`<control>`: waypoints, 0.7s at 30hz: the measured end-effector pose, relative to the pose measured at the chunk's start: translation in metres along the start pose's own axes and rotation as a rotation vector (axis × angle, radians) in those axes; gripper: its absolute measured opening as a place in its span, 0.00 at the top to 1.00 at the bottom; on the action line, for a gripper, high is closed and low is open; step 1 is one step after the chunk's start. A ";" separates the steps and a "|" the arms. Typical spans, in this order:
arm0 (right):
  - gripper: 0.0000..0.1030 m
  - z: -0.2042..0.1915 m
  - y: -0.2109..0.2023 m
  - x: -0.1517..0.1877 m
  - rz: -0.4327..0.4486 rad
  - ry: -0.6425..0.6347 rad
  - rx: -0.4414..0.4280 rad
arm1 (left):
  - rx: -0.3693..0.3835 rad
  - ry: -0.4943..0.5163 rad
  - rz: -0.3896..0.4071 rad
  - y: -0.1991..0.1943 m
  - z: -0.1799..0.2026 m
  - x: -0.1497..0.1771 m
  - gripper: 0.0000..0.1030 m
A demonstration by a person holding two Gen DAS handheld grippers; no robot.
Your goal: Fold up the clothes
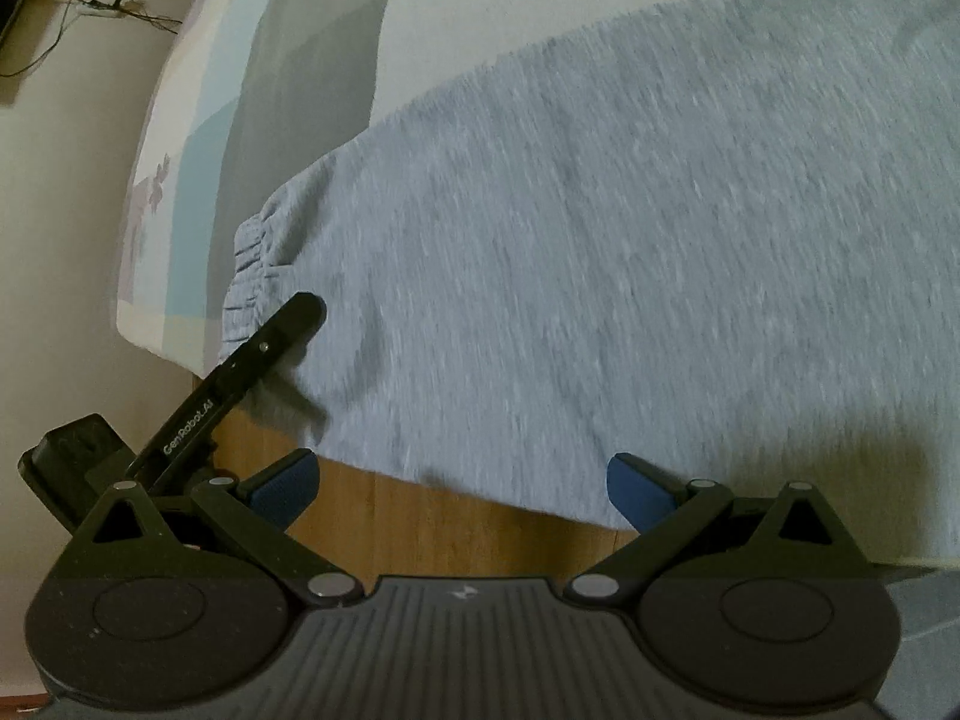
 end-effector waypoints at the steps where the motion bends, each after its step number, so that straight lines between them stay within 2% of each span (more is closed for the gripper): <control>1: 0.00 0.000 -0.002 -0.003 0.011 -0.010 0.015 | -0.003 0.001 -0.001 0.000 0.000 0.000 0.70; 4: 0.00 0.000 -0.012 -0.015 0.062 -0.062 0.075 | -0.020 0.006 -0.008 -0.001 0.003 -0.001 0.71; 10: 0.00 0.016 -0.063 -0.029 0.197 -0.154 0.193 | -0.023 0.019 -0.002 -0.011 0.012 -0.009 0.77; 16: 0.00 0.055 -0.116 -0.021 0.317 -0.191 0.322 | -0.005 0.077 0.032 -0.029 0.041 -0.025 0.79; 21: 0.00 0.081 -0.140 0.001 0.373 -0.218 0.370 | 0.033 0.120 0.046 -0.044 0.075 -0.039 0.79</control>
Point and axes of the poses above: each gripper's, at about its wrist camera, not at the fingertips, and y roughly the way its jaws point, z to its right, x to its underside, the point moved 9 cm from there along y, roughly the way its jaws point, and after that the axes turned 13 degrees about -x, right-handed, at the moved point
